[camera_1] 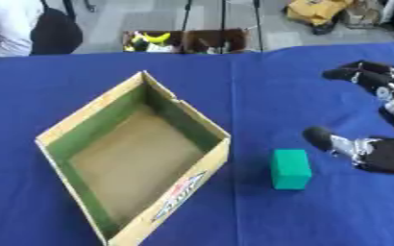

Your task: Pick up objects on the table and place them in the box.

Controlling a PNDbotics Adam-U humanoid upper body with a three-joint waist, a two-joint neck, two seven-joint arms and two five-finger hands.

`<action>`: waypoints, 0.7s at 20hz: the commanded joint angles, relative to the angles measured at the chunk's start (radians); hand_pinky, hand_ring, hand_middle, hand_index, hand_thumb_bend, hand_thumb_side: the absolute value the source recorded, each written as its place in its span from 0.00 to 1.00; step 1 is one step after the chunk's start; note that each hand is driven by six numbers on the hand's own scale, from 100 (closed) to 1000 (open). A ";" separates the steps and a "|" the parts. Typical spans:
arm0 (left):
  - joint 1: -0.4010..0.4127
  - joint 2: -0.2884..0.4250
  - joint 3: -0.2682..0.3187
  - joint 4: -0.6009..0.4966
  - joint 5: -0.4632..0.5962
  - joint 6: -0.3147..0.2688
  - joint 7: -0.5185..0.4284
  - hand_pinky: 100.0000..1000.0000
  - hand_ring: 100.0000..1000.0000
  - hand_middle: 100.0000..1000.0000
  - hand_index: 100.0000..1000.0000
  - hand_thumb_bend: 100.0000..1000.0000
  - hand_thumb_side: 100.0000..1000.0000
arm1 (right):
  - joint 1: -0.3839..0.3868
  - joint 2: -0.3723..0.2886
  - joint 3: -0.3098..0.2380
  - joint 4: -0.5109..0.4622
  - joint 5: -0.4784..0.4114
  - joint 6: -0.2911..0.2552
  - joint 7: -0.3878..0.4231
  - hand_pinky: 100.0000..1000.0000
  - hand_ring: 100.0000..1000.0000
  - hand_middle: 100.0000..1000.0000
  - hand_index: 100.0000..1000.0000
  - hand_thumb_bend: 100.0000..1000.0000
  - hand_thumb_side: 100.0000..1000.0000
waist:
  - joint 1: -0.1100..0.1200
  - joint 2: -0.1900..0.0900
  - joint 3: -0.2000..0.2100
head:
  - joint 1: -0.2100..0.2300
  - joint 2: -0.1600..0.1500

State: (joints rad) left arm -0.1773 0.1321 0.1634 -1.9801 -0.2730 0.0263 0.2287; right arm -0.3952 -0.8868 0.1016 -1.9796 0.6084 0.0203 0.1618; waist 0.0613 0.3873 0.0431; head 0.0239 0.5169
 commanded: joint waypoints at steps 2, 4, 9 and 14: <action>-0.009 0.011 -0.004 -0.020 0.003 -0.001 -0.008 0.22 0.46 0.57 0.84 0.09 0.93 | -0.006 -0.094 0.021 -0.020 0.044 -0.002 0.060 0.80 0.83 0.79 0.90 0.61 0.96 | -0.005 -0.018 0.003 | -0.008 -0.012; -0.009 0.012 -0.005 -0.020 0.003 -0.001 -0.010 0.22 0.46 0.57 0.84 0.09 0.93 | -0.008 -0.125 0.039 -0.020 0.039 -0.003 0.090 0.80 0.83 0.79 0.90 0.63 0.91 | -0.007 -0.018 0.004 | -0.010 -0.011; -0.007 0.016 -0.007 -0.020 0.003 -0.001 -0.013 0.22 0.46 0.57 0.84 0.09 0.93 | 0.004 -0.201 0.079 -0.020 -0.002 -0.001 0.167 0.80 0.84 0.80 0.92 0.67 0.70 | -0.012 -0.019 0.010 | -0.013 -0.012; -0.009 0.018 -0.010 -0.020 0.004 0.000 -0.017 0.22 0.46 0.57 0.84 0.09 0.93 | 0.018 -0.260 0.117 -0.020 -0.070 0.017 0.241 0.80 0.83 0.80 0.92 0.64 0.60 | -0.018 -0.017 0.012 | -0.018 -0.015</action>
State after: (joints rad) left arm -0.1779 0.1323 0.1564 -1.9801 -0.2725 0.0265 0.2156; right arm -0.3694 -1.0990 0.2205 -1.9804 0.5602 0.0343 0.3848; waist 0.0473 0.3874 0.0548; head 0.0072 0.5154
